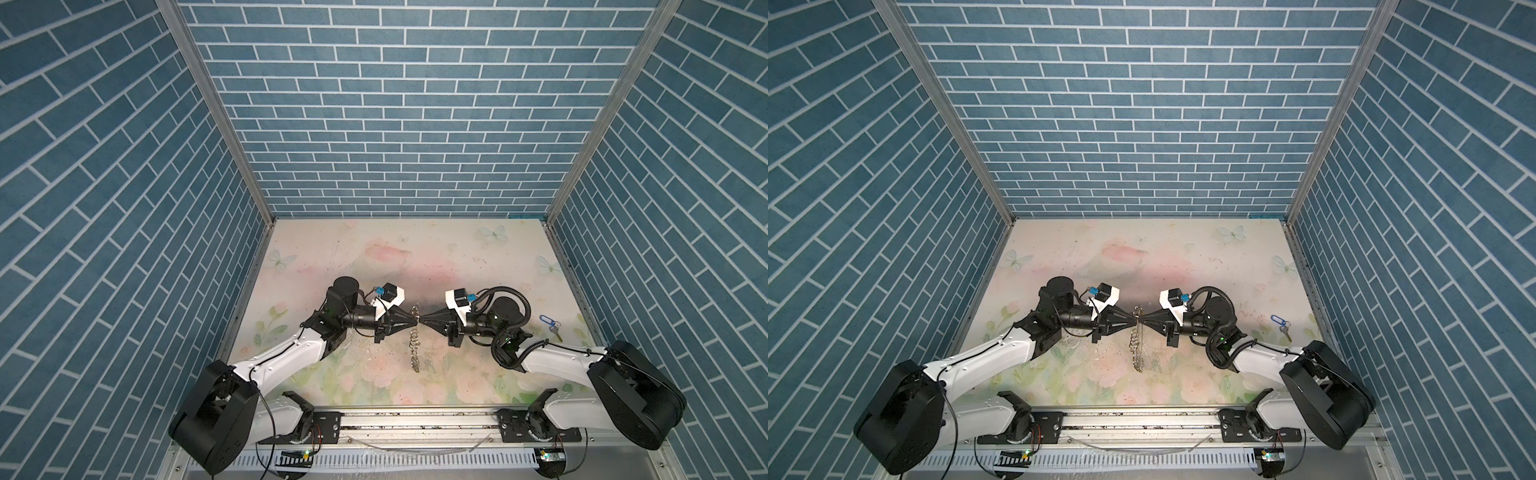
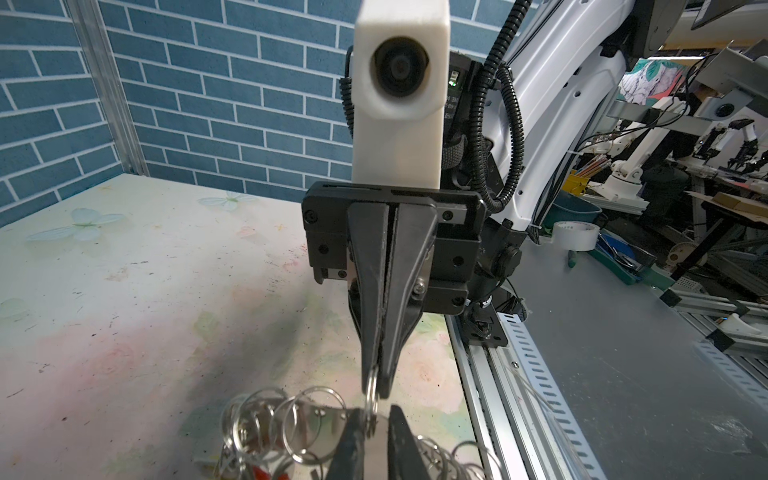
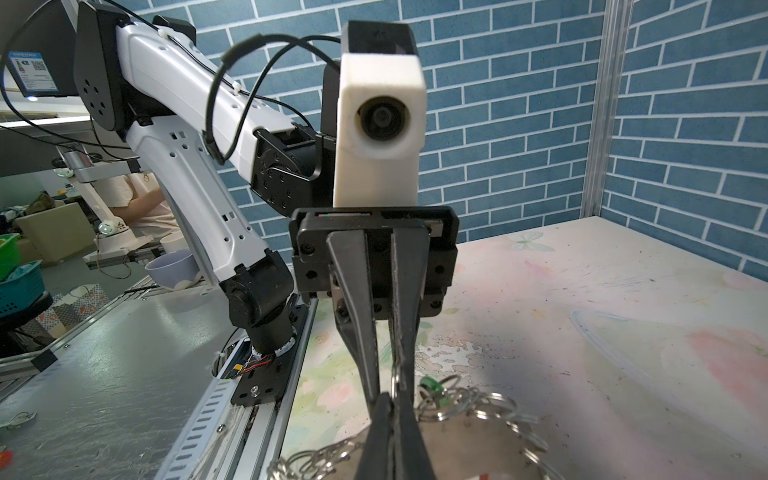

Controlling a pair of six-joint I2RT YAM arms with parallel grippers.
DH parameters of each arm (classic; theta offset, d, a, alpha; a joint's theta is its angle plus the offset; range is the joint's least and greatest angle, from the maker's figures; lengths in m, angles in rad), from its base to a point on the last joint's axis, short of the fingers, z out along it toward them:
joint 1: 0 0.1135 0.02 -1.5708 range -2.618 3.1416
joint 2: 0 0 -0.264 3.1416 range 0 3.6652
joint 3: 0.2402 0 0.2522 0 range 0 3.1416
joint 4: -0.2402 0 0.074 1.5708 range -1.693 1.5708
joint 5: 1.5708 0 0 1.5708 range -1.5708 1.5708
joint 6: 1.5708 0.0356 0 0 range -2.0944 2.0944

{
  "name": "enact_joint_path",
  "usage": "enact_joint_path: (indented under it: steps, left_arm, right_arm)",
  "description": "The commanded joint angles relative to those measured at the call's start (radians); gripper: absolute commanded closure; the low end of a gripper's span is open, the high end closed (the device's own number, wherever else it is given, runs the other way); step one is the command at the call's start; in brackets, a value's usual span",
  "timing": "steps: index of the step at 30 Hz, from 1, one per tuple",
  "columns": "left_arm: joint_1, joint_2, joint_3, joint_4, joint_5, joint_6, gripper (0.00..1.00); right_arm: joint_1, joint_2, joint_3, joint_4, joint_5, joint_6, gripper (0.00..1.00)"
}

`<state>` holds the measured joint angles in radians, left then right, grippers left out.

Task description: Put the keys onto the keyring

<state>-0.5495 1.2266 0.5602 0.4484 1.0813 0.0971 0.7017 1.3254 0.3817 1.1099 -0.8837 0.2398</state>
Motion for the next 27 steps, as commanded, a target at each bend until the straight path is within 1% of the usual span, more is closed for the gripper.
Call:
enact_joint_path:
  steps: [1, 8, 16, 18, 21, 22, 24, 25, 27]
  left_arm:
    - [-0.003, 0.002, 0.007, 0.033, 0.027, -0.014, 0.86]
    - [-0.006, 0.008, 0.009, 0.03, 0.03, -0.014, 0.9]
    - [-0.006, 0.003, 0.015, -0.001, 0.018, 0.005, 0.99]
    - [-0.006, -0.002, 0.018, -0.023, 0.012, 0.016, 1.0]
    - [-0.006, -0.01, 0.026, -0.063, 0.0, 0.038, 1.0]
    - [-0.006, -0.012, 0.028, -0.075, -0.004, 0.045, 1.0]
    - [-0.006, -0.017, 0.032, -0.097, -0.014, 0.058, 1.0]
    - [-0.006, -0.02, 0.035, -0.113, -0.019, 0.065, 1.0]
    - [-0.006, -0.022, 0.041, -0.139, -0.031, 0.079, 1.0]
  right_arm:
    - [0.008, 0.003, 0.004, 0.072, -0.015, 0.026, 1.0]
    - [0.012, 0.004, 0.006, 0.074, -0.011, 0.026, 1.0]
    - [0.012, 0.006, 0.003, 0.072, 0.002, 0.023, 1.0]
    - [0.012, 0.005, 0.004, 0.061, 0.007, 0.02, 1.0]
    - [0.011, -0.012, 0.011, -0.003, 0.01, -0.003, 1.0]
    - [0.013, -0.025, 0.015, -0.038, 0.015, -0.015, 0.94]
    - [0.01, -0.067, 0.019, -0.123, 0.033, -0.05, 0.79]
    - [0.01, -0.097, 0.016, -0.173, 0.055, -0.076, 0.74]
    - [0.007, -0.161, 0.011, -0.274, 0.105, -0.129, 0.67]
